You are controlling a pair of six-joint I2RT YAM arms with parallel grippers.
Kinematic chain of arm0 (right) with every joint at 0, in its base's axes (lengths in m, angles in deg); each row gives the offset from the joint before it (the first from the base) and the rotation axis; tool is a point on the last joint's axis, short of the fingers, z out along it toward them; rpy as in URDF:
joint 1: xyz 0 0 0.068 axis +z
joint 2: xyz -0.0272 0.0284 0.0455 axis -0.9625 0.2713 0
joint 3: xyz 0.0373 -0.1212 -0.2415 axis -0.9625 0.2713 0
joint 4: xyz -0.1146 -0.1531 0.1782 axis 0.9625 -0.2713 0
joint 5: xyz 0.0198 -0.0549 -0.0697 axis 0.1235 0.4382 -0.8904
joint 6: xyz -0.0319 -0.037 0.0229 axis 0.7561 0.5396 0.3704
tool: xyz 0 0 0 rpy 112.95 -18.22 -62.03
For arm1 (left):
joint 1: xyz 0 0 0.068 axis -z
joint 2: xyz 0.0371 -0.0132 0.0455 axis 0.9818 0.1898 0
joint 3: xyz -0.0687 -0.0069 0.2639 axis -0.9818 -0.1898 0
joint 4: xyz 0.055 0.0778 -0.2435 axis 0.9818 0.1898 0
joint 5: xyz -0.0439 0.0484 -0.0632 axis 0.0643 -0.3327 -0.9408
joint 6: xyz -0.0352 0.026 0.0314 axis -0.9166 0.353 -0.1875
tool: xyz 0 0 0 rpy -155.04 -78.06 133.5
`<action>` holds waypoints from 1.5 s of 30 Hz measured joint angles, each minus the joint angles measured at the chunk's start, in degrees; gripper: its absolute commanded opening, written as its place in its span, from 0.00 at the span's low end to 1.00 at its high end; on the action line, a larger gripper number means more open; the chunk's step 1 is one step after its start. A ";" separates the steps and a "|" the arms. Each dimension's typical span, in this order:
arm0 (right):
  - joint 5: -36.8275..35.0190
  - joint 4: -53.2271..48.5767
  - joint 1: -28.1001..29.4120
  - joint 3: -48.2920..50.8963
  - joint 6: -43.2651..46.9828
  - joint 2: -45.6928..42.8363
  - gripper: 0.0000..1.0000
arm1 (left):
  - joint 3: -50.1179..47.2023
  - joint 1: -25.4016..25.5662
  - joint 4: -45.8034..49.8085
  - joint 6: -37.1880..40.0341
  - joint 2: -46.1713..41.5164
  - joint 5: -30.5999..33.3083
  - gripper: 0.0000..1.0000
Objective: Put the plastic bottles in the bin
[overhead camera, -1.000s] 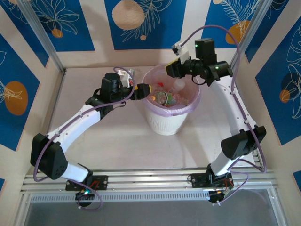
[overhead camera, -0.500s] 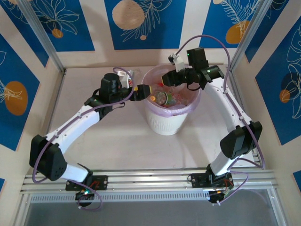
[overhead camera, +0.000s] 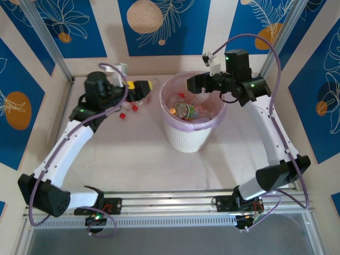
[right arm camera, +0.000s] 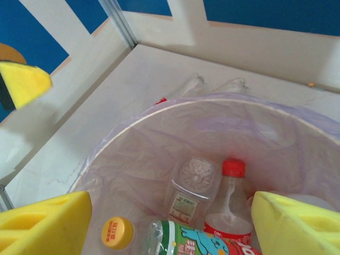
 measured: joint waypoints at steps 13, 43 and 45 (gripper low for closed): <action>-1.75 -0.48 -3.52 8.72 -5.66 -8.22 0.78 | 13.51 -9.20 9.11 10.54 28.76 11.19 0.98; -2.78 -3.04 -6.80 13.70 -6.21 -13.60 0.78 | 19.63 -11.96 14.53 11.93 53.42 16.48 0.77; -2.78 -3.06 -7.02 13.88 -6.21 -13.62 0.78 | 19.63 -11.96 14.43 11.87 53.42 16.46 0.73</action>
